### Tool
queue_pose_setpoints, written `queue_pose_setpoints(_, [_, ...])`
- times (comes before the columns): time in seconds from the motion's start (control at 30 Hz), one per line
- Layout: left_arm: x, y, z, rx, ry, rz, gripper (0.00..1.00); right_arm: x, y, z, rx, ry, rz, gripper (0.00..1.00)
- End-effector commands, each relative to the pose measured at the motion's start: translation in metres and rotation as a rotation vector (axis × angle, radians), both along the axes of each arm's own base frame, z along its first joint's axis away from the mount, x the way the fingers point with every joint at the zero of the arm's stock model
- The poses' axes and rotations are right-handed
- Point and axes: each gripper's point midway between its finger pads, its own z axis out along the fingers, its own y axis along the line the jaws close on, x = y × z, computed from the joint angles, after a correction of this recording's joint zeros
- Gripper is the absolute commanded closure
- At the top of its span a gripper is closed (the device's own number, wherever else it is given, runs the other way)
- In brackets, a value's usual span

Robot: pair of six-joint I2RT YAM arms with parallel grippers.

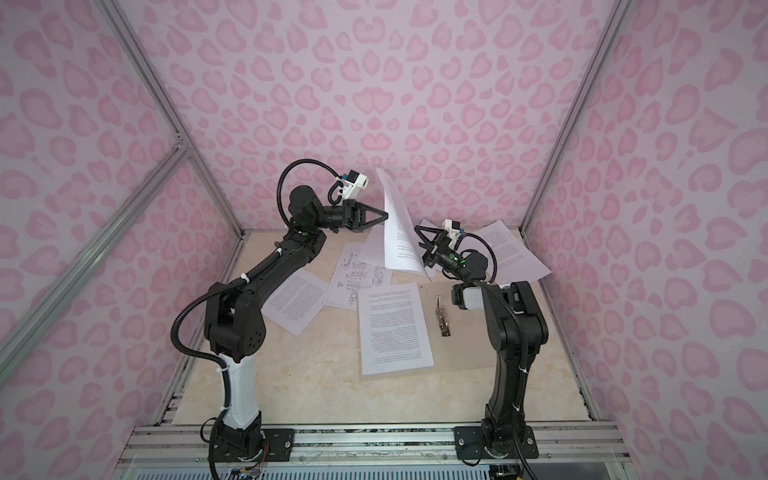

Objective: Put the files into the folder

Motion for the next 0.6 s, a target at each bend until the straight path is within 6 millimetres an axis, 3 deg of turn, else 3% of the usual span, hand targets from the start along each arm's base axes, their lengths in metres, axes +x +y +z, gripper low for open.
queue_pose_setpoints(0.0, [0.005, 0.014, -0.018, 0.000, -0.003, -0.002, 0.96, -0.005, -0.004, 0.011, 0.014, -0.034, -0.003, 0.04])
queue_pose_setpoints(0.17, [-0.003, 0.030, -0.033, 0.033, -0.002, 0.001, 0.96, -0.007, -0.007, 0.011, -0.004, -0.050, -0.004, 0.05])
queue_pose_setpoints(0.33, [-0.003, 0.041, -0.042, 0.048, 0.017, 0.021, 0.96, -0.006, 0.003, 0.004, -0.019, -0.054, 0.023, 0.12])
queue_pose_setpoints(0.47, [-0.005, 0.042, -0.042, 0.049, 0.014, 0.024, 0.96, -0.008, 0.009, -0.001, -0.034, -0.059, 0.046, 0.27])
queue_pose_setpoints(0.57, [-0.006, 0.043, -0.041, 0.049, 0.012, 0.023, 0.96, -0.007, 0.011, -0.013, -0.045, -0.040, 0.053, 0.48])
